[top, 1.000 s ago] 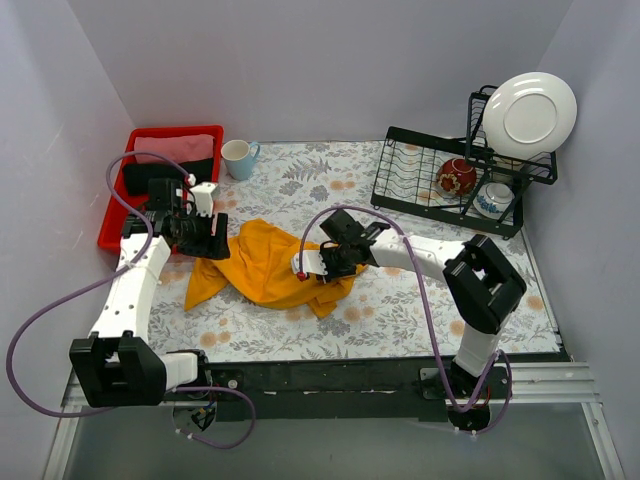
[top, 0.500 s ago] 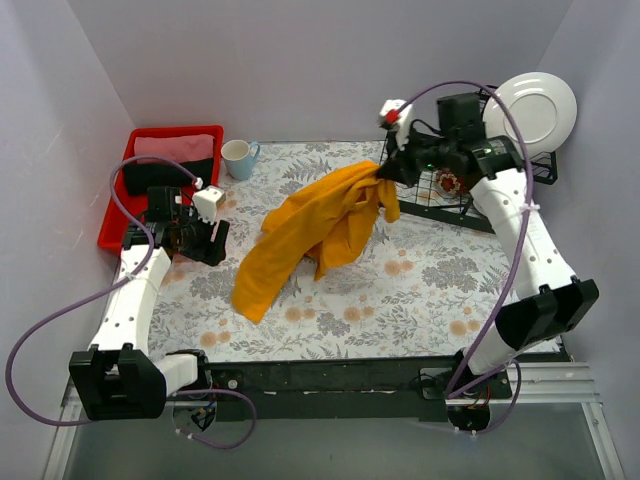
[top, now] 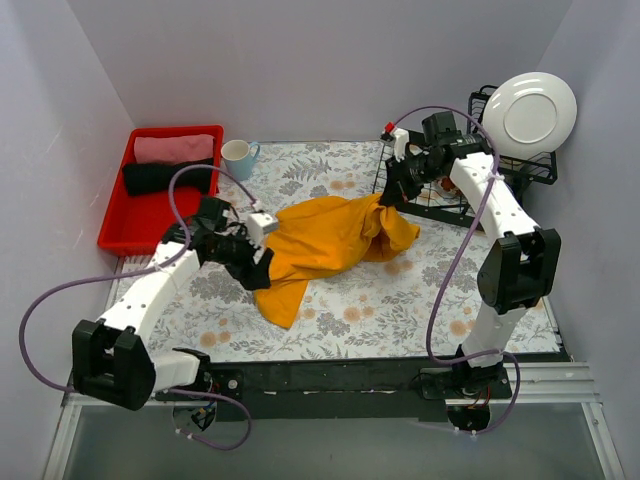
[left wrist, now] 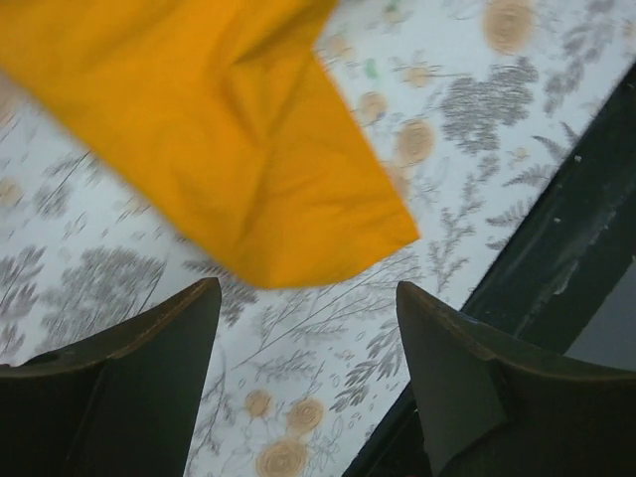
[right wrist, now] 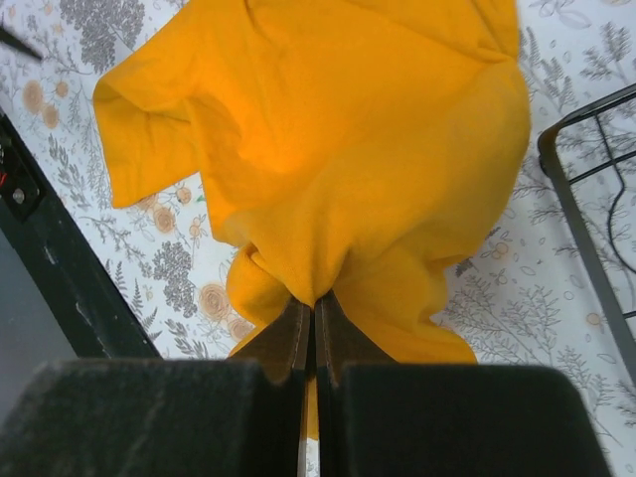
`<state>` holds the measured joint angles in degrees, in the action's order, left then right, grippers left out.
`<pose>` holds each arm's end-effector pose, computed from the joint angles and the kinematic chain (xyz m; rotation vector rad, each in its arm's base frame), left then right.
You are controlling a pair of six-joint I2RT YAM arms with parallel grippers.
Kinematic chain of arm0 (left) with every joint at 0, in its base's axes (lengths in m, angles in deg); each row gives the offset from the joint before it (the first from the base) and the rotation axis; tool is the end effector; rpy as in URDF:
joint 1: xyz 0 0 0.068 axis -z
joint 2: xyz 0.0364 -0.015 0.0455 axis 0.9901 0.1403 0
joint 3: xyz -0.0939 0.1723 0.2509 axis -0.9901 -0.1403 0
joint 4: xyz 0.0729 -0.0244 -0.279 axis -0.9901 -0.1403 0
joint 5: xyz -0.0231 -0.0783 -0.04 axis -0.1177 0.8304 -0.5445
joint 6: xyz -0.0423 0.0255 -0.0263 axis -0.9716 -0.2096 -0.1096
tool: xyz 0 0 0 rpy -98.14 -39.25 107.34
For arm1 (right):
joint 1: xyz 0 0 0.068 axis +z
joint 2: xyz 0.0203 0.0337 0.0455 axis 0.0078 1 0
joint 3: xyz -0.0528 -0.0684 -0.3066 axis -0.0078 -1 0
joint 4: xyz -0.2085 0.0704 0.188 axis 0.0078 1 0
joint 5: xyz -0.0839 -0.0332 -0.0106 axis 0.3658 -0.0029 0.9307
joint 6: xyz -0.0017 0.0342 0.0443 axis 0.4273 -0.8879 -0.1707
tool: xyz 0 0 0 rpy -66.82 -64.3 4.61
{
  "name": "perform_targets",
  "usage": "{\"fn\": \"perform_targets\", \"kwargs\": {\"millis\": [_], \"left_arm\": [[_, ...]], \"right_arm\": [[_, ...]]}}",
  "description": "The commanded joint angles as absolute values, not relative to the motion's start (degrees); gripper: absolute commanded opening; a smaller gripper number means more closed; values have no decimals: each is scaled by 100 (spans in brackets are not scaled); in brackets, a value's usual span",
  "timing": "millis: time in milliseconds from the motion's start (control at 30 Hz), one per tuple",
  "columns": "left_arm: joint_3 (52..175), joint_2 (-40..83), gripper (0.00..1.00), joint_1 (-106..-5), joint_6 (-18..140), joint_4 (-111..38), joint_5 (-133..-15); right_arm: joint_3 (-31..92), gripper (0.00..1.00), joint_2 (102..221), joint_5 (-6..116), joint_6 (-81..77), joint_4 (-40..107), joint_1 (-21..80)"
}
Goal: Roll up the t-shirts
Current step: Pick up the T-shirt from the center of the board.
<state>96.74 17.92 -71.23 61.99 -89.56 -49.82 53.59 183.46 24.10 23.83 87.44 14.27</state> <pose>0.2350 -0.0656 0.2898 0.1562 2.7351 -0.8876 0.4051 0.1242 0.3670 -0.9234 2.2869 0.8146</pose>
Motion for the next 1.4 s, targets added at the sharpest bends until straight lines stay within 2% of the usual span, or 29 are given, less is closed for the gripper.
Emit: {"fn": "perform_targets", "kwargs": {"millis": [0, 100, 233, 300, 400, 667, 800, 1100, 1167, 1200, 1300, 1367], "left_arm": [[9707, 1398, 69, -5448, 5871, -8584, -4838], [9436, 1678, 61, -4856, 5397, -8374, -5224], [9110, 1855, 57, -3976, 5132, -8006, -6312], [9083, 2091, 51, -3712, 5035, -7838, -6874], [9258, 2627, 46, -3554, 4939, -7907, -7053], [9381, 3191, 40, -3193, 4868, -7907, -7353], [9303, 3226, 40, -3070, 4701, -7881, -7282], [8680, 3271, 39, -2946, 5087, -7574, -8178], [8547, 3227, 33, -2938, 5192, -7530, -8396], [8451, 3218, 22, -2946, 5288, -7530, -8564], [8449, 3148, 0, -2946, 5298, -7749, -8671], [8730, 2780, 0, -3112, 5228, -7986, -8654]], "right_arm": [[5884, 1, 18543, 2483, 2237, 8714, 1328], [6113, 1, 18728, 2518, 2228, 8688, 1302], [6376, 1, 18843, 2571, 2201, 8644, 1284], [6403, 1, 18834, 2571, 2210, 8653, 1249], [6281, 1, 18782, 2536, 2227, 8705, 1179], [6052, 1, 18658, 2405, 2245, 8723, 959], [6104, 1, 18737, 2387, 2228, 8723, 933], [6227, 1, 18860, 2369, 2184, 8697, 941], [6219, 1, 18852, 2378, 2184, 8697, 941], [6210, 1, 18843, 2387, 2175, 8688, 941], [6158, 1, 18729, 2422, 2210, 8749, 933], [6114, 1, 18554, 2439, 2245, 8776, 862]]}}
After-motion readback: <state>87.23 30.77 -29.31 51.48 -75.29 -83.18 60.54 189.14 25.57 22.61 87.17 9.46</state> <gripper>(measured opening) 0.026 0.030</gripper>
